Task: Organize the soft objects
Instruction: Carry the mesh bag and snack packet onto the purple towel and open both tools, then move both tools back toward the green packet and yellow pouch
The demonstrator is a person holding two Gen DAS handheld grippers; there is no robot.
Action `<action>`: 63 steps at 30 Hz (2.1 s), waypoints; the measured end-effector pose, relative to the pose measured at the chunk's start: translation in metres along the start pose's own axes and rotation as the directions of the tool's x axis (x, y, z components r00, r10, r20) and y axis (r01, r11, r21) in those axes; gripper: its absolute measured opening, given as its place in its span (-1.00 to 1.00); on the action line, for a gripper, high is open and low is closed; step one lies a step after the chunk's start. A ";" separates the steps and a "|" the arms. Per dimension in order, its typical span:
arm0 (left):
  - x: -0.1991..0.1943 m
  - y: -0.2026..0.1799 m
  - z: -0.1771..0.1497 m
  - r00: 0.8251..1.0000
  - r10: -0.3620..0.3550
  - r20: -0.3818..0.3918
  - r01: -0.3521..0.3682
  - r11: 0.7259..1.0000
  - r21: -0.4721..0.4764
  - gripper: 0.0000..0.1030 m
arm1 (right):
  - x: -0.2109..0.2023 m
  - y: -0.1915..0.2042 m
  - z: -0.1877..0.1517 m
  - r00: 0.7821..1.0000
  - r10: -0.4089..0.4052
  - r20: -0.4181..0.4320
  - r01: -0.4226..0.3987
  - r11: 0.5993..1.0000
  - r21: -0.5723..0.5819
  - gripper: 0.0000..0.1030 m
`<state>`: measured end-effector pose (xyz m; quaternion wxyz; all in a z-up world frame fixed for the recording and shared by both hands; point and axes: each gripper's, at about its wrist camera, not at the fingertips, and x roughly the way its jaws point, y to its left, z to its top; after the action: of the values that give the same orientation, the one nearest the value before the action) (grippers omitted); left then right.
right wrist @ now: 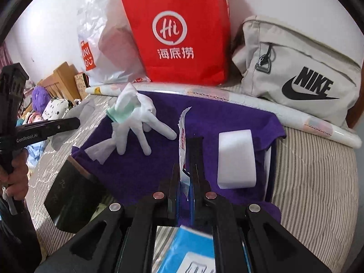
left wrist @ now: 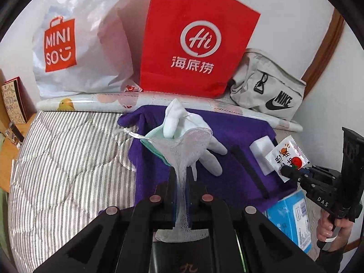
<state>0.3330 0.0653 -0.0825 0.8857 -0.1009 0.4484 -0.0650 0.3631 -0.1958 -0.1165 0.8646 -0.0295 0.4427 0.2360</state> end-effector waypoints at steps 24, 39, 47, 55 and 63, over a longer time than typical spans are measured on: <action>0.070 0.007 0.008 0.988 -0.001 -0.157 -0.002 1.000 -0.017 -0.77 | 0.066 -0.021 0.004 0.981 -0.009 -0.192 0.012 1.000 0.013 -0.86; 0.044 -0.010 0.009 0.995 0.004 -0.103 0.001 0.999 0.046 0.03 | 0.027 -0.019 -0.002 0.994 -0.066 -0.092 0.064 0.998 -0.026 0.02; 0.010 -0.019 0.001 0.999 0.041 -0.025 -0.039 0.996 0.076 0.03 | -0.005 -0.017 -0.013 0.990 -0.142 -0.012 0.142 0.990 0.003 0.02; -0.034 -0.023 -0.023 1.000 0.014 0.016 -0.015 0.998 0.069 0.03 | -0.044 -0.010 -0.039 0.991 -0.128 0.035 0.125 0.989 0.075 0.03; -0.066 -0.036 -0.064 1.000 0.011 0.002 -0.011 0.995 0.099 0.03 | -0.069 0.024 -0.082 0.996 -0.079 -0.031 0.080 0.995 0.059 0.02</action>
<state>0.2416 0.0361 -0.0593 0.8904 -0.0545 0.4444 -0.0820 0.2570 -0.2220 -0.1085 0.8674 -0.0246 0.4603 0.1876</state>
